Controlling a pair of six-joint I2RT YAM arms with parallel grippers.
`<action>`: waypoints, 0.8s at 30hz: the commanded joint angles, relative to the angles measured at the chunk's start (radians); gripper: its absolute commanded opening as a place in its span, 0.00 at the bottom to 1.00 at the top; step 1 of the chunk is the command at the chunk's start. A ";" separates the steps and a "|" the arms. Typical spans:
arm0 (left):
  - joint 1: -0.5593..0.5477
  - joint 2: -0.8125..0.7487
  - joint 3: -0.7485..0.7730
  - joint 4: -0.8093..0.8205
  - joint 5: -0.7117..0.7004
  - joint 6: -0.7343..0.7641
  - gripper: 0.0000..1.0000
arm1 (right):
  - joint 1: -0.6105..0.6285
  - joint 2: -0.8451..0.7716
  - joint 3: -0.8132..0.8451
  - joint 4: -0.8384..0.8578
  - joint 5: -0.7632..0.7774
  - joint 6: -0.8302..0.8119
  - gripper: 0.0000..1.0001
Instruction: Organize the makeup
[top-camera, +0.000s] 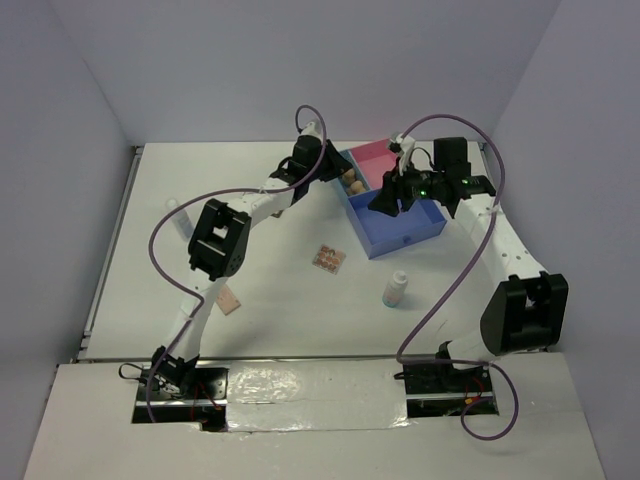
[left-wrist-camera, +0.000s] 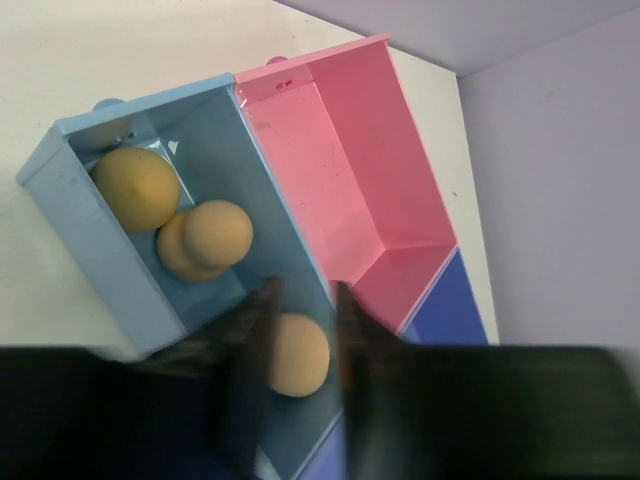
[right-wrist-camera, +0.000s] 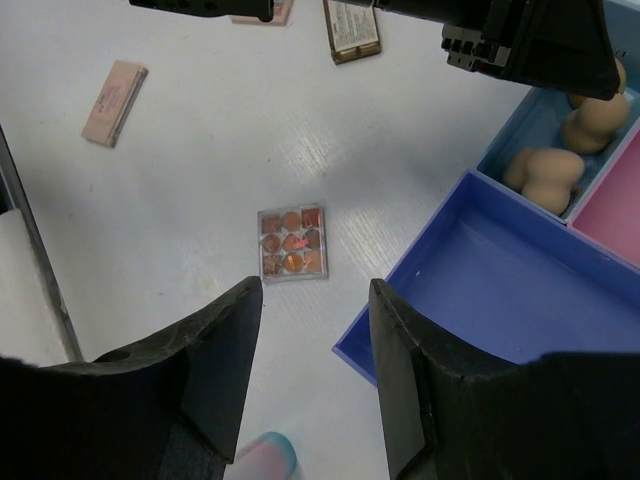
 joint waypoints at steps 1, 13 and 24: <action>0.003 -0.096 0.007 0.026 -0.011 0.069 0.31 | -0.009 -0.066 -0.010 -0.028 -0.002 -0.043 0.55; 0.047 -0.556 -0.389 -0.027 -0.055 0.365 0.10 | 0.008 -0.031 0.028 -0.270 -0.008 -0.164 0.57; 0.139 -1.148 -0.911 -0.198 -0.086 0.503 0.70 | 0.069 -0.049 0.005 -0.473 0.058 -0.417 0.76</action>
